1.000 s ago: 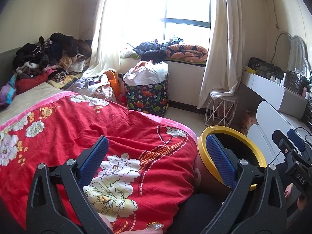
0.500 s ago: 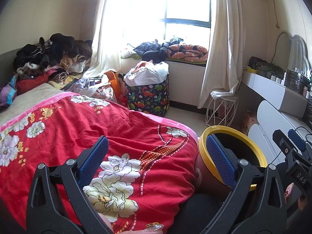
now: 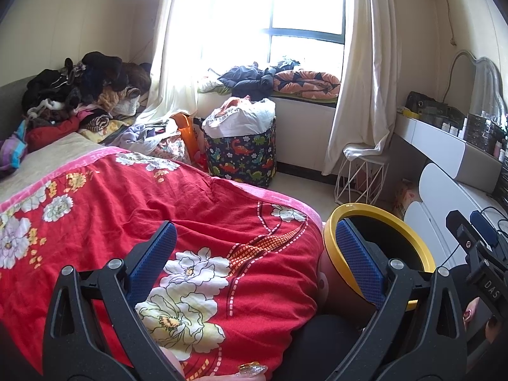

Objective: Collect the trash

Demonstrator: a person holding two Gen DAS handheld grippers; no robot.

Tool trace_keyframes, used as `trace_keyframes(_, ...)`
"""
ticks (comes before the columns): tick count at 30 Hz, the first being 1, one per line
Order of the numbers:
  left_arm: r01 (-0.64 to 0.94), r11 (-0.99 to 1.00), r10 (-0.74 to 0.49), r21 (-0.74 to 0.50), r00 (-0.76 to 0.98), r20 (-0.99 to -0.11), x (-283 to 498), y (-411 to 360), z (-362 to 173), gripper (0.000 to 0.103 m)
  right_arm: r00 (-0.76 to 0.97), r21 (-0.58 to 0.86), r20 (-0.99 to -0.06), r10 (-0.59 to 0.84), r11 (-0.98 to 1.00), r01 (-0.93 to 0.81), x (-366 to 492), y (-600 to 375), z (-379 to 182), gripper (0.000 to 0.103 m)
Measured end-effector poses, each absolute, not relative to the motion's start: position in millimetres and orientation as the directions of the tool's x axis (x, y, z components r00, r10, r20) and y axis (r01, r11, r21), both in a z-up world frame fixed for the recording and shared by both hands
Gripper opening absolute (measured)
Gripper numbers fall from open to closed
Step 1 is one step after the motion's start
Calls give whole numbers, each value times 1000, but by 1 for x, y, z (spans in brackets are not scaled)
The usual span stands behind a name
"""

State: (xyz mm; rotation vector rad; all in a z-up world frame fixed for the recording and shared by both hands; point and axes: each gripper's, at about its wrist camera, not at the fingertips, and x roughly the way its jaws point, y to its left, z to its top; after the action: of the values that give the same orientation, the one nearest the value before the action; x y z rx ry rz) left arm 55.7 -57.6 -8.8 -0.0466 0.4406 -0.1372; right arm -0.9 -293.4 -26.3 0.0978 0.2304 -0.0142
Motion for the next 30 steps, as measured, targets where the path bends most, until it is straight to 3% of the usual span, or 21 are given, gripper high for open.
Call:
trace_keyframes(13, 105, 992, -128, -77, 887, -443, 56, -60, -15, 92, 972, 92, -236, 5, 996, 17, -2, -291, -30, 97)
trace_keyframes(18, 42, 992, -89, -115, 891, -446, 55, -31, -10, 92, 960, 73, -256, 110, 993, -94, 13, -266, -21, 97)
trace_keyframes(22, -164, 976, 80, -145, 882, -464, 49, 42, -10, 92, 896, 73, -299, 328, 944, -322, 37, -199, -5, 97)
trace_keyframes(26, -468, 878, 349, -105, 774, -529, 34, 141, -30, 92, 626, 142, -459, 630, 748, -648, 69, -75, -16, 97)
trace_keyframes(30, -723, 691, 530, -31, 535, -658, 10, 251, -74, 92, 306, 206, -653, 693, 551, -809, 69, 55, -66, 97)
